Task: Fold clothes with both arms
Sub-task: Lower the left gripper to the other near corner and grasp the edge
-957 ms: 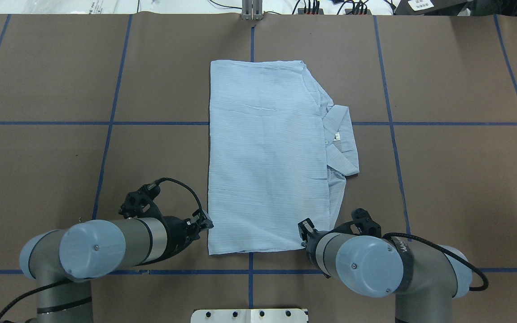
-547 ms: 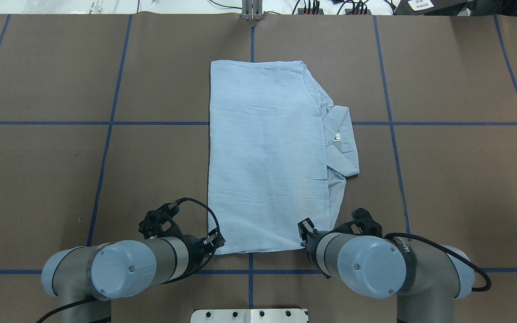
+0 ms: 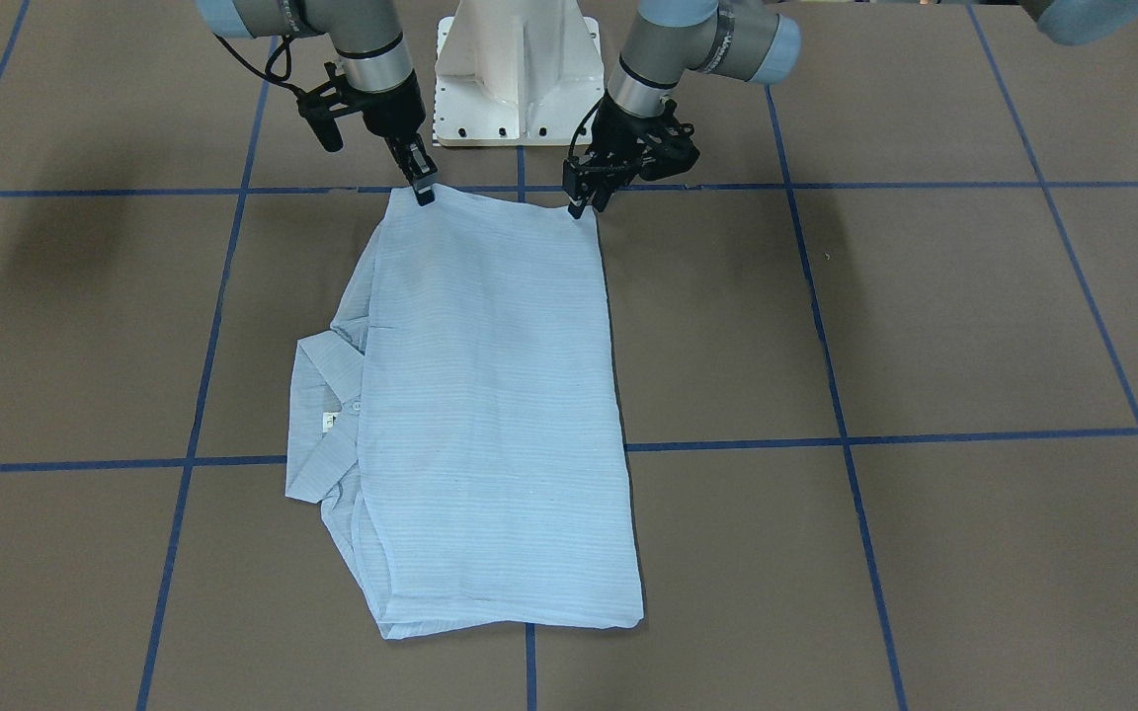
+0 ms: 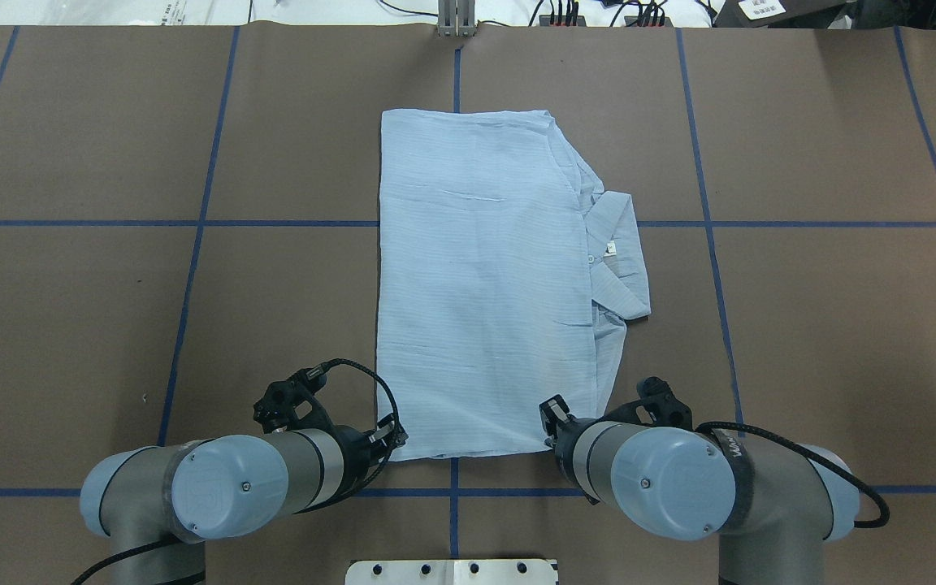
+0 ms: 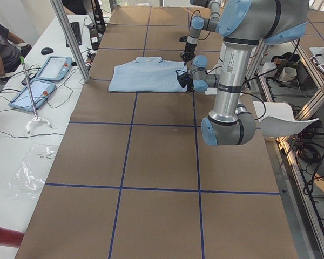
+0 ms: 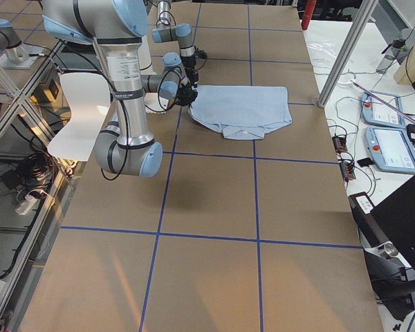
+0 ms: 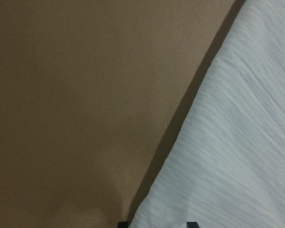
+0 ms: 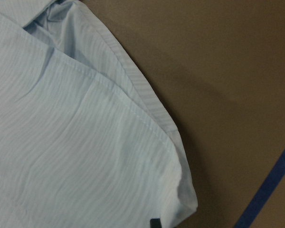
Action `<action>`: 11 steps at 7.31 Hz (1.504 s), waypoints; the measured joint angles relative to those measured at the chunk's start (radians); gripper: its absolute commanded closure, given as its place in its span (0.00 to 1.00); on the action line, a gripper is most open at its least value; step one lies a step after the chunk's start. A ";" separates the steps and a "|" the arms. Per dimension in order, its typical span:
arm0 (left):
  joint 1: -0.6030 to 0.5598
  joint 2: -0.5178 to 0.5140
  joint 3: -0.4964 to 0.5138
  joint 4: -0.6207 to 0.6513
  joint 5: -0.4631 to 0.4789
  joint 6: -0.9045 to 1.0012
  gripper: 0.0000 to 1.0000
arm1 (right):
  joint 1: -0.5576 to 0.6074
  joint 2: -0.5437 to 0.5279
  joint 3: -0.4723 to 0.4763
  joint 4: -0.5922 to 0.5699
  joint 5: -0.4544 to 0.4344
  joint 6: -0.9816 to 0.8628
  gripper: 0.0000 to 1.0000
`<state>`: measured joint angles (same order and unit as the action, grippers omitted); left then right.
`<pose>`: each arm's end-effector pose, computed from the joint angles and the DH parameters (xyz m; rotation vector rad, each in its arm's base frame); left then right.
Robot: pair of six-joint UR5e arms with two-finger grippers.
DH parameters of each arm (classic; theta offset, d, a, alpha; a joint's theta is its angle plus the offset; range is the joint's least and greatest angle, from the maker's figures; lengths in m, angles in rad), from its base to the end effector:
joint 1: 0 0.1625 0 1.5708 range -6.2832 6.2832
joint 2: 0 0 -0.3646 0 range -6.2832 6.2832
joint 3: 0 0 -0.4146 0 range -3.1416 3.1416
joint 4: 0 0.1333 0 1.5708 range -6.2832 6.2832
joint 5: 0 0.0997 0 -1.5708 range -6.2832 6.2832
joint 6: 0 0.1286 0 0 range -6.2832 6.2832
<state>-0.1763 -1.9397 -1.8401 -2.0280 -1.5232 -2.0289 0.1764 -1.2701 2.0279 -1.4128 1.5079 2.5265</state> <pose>0.5902 -0.2468 0.2257 -0.1134 1.1088 -0.5947 -0.5380 -0.2395 0.2249 -0.3099 -0.9169 1.0767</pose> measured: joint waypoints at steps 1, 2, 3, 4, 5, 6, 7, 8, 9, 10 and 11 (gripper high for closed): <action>0.000 -0.004 0.006 0.000 0.000 0.001 0.57 | 0.000 0.000 0.000 0.000 0.000 0.000 1.00; 0.000 -0.008 0.007 0.004 0.000 0.000 1.00 | 0.000 0.000 0.001 0.000 0.000 0.001 1.00; 0.000 -0.014 0.007 0.016 0.000 0.000 1.00 | 0.000 0.001 0.003 0.000 0.001 0.000 1.00; 0.000 -0.023 0.006 0.031 0.000 -0.001 1.00 | 0.000 0.001 0.003 0.000 0.001 0.000 1.00; -0.001 -0.028 0.003 0.040 -0.001 -0.001 1.00 | 0.000 0.001 0.004 0.000 0.001 0.000 1.00; -0.002 -0.032 -0.010 0.045 -0.003 -0.001 1.00 | 0.000 0.001 0.004 0.000 0.001 0.000 1.00; -0.004 -0.033 -0.035 0.052 -0.006 0.001 1.00 | 0.001 0.001 0.007 0.000 0.001 0.001 1.00; -0.006 -0.031 -0.079 0.077 -0.008 0.002 1.00 | 0.000 -0.008 0.027 -0.009 0.001 0.001 1.00; -0.007 -0.028 -0.138 0.114 -0.010 0.001 1.00 | -0.009 -0.033 0.082 -0.037 0.002 0.003 1.00; -0.007 -0.025 -0.202 0.147 -0.019 -0.011 1.00 | -0.029 -0.061 0.155 -0.082 0.004 0.010 1.00; -0.007 -0.026 -0.272 0.176 -0.040 -0.033 1.00 | -0.043 -0.080 0.236 -0.134 0.008 0.022 1.00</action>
<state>-0.1834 -1.9654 -2.1123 -1.8523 -1.5630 -2.0620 0.1334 -1.3500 2.2638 -1.5472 1.5157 2.5483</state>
